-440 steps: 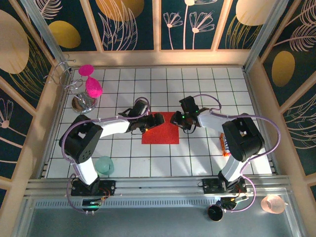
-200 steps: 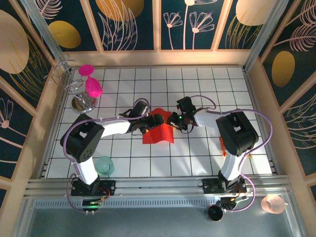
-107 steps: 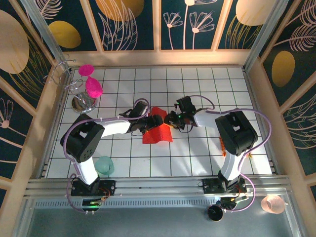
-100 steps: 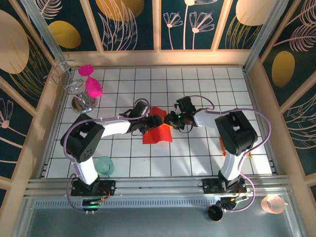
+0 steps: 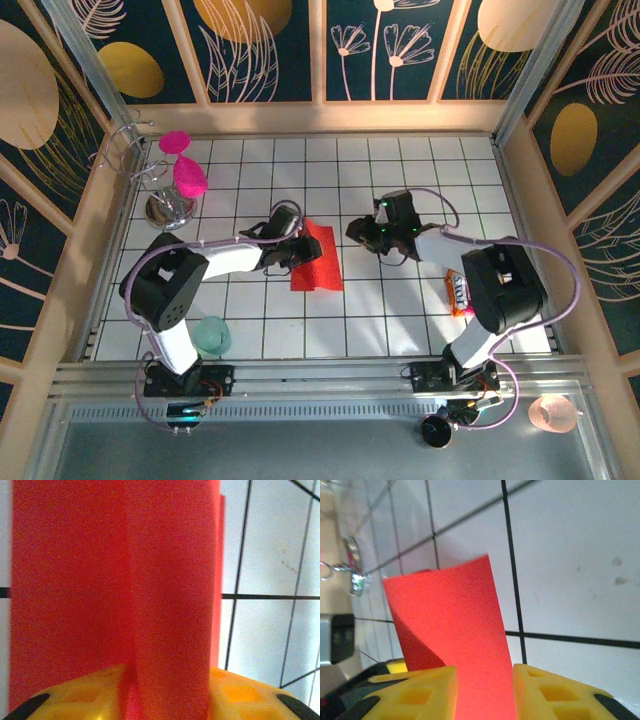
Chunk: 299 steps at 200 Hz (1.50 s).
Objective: Fold a paper plane with a square sheet of paper (pick it up from the middle)
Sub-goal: First fold in half a square sheet of paper at the center of the table.
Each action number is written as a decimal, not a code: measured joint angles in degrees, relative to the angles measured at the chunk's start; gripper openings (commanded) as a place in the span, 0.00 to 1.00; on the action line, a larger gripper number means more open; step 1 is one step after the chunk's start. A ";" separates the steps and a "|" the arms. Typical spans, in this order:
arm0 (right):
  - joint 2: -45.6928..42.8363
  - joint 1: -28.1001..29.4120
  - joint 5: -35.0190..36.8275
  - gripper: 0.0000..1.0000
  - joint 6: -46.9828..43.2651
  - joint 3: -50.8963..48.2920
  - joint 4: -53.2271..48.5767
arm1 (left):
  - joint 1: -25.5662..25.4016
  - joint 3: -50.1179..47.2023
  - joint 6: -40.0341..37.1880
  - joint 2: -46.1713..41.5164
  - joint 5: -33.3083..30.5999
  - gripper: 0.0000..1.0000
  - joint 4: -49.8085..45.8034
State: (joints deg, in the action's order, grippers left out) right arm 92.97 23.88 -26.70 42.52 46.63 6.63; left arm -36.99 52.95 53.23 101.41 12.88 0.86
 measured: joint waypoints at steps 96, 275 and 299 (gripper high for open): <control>-8.17 -6.54 -12.83 0.72 2.93 -5.27 19.02 | 6.43 -0.72 0.46 -12.48 17.53 0.29 14.51; -4.68 -6.05 -25.66 0.40 5.57 -5.27 29.42 | 7.10 2.58 2.34 -8.13 27.61 0.28 17.42; -4.68 -6.05 -25.40 0.36 5.86 -5.55 29.73 | 7.34 2.58 2.29 -7.96 26.82 0.28 16.76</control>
State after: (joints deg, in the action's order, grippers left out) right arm 88.29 17.82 -52.10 48.38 41.08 36.36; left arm -29.65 55.53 55.53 93.45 39.70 17.63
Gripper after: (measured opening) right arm 0.376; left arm 0.283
